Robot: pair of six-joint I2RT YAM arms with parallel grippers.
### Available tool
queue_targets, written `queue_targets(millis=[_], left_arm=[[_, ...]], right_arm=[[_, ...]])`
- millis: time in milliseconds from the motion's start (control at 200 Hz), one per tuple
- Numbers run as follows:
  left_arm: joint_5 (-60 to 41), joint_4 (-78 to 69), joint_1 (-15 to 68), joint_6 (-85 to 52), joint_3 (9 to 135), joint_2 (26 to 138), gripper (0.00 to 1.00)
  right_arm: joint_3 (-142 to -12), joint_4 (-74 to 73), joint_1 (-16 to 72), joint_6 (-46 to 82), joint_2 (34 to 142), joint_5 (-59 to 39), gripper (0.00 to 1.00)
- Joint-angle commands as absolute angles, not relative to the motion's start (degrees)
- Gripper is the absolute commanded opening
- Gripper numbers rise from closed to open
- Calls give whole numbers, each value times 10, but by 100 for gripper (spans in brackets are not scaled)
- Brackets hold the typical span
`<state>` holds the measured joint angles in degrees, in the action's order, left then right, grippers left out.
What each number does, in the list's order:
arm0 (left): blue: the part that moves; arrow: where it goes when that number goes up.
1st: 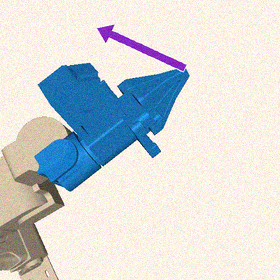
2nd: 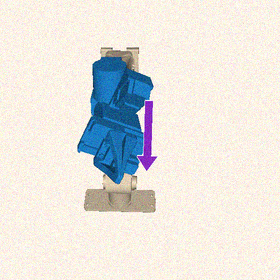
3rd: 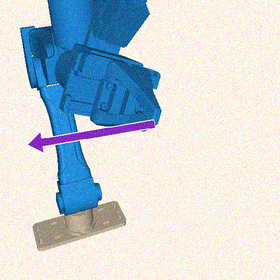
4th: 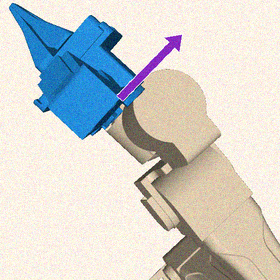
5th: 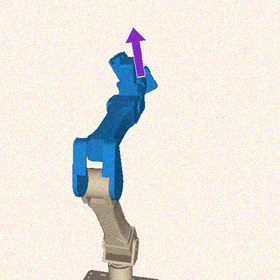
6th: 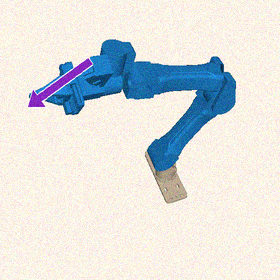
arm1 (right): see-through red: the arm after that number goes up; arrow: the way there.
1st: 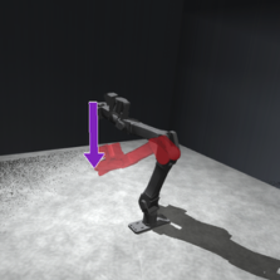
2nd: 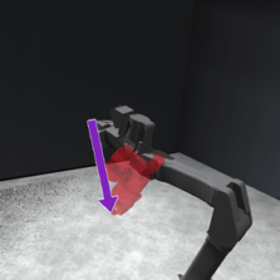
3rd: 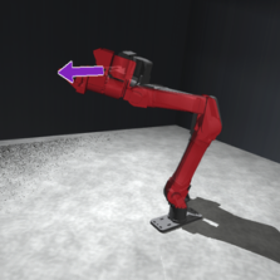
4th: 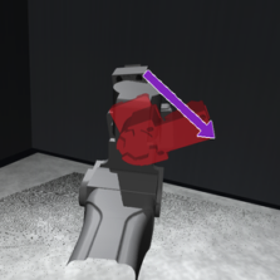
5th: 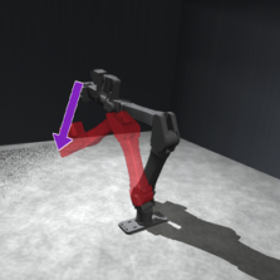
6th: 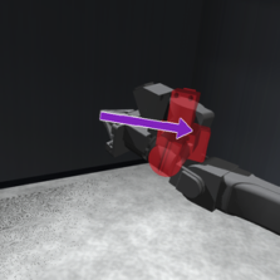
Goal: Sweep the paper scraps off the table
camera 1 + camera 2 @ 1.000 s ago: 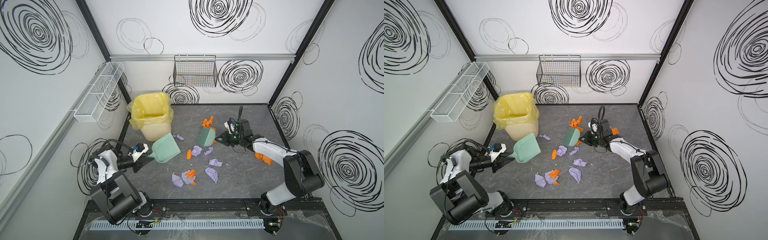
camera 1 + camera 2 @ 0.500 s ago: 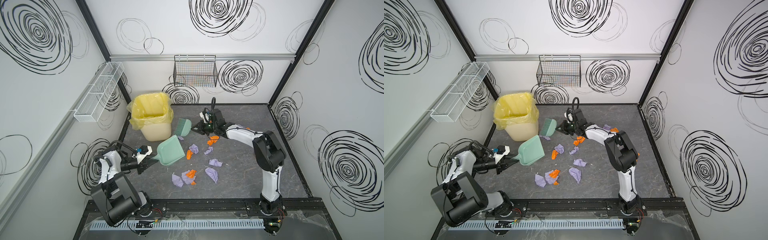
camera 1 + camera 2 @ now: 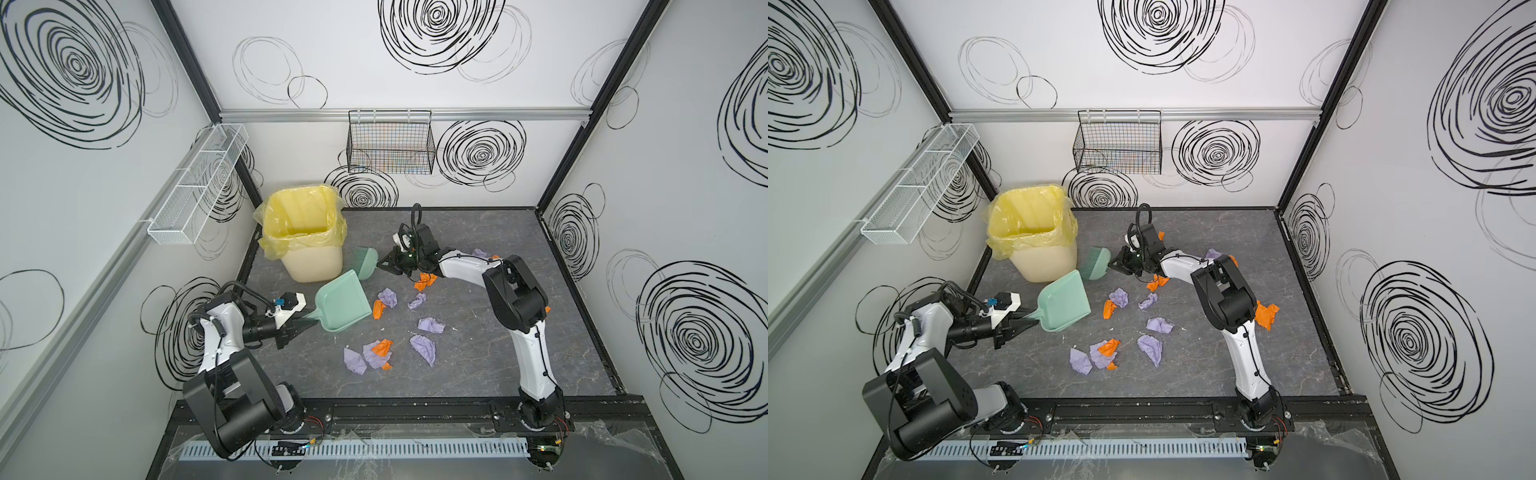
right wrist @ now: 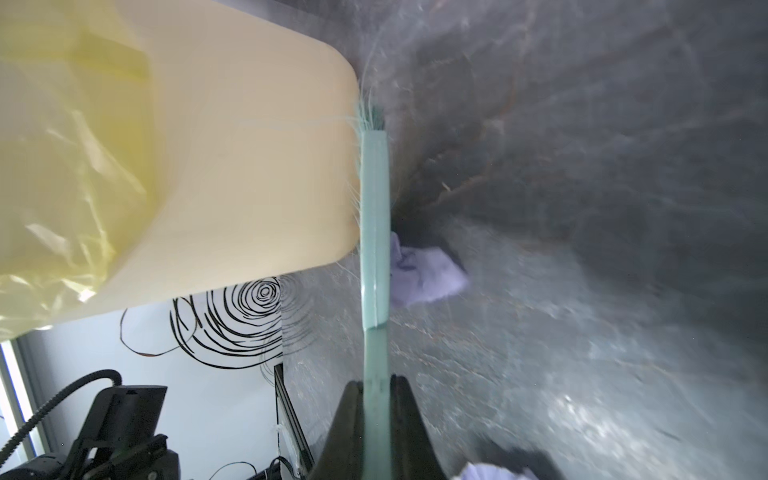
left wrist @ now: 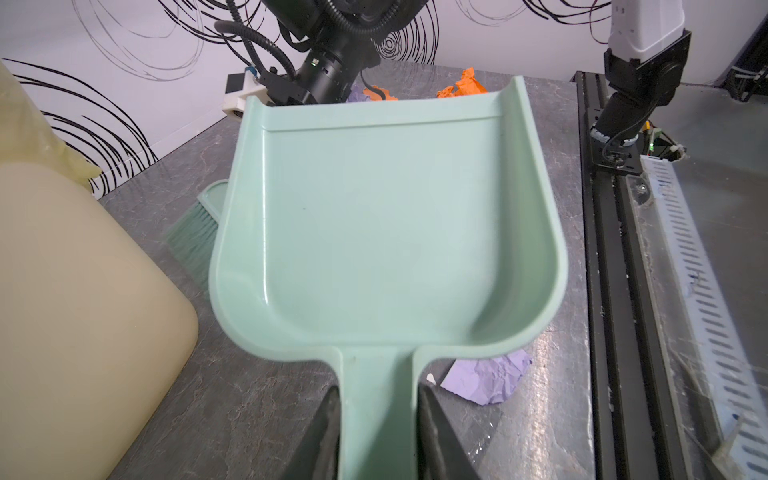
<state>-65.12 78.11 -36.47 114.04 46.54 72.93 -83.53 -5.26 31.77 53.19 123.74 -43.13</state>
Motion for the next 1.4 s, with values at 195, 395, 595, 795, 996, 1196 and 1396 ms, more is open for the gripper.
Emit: queue_targets(millis=[195,395,595,795,996,1196,1396], left_arm=[[-652,804,-360,1156,461,727,0],[-655,803,-359,1147,468,731,0],[-659,804,-359,1130,482,735,0],[-665,803,-359,1113,492,726,0],[-668,804,-356,1102,496,715,0],[-664,803,-356,1098,501,712,0],[-662,804,-358,1100,497,708,0]], right_arm=[[-667,53,258,422,1061,-417,0],[-622,137,218,355,948,-408,0],[-658,224,231,286,903,-478,0],[-657,257,286,248,895,-568,0],[-616,195,356,276,910,-643,0],[-624,129,428,323,952,-683,0],[-663,187,463,280,1011,-667,0]])
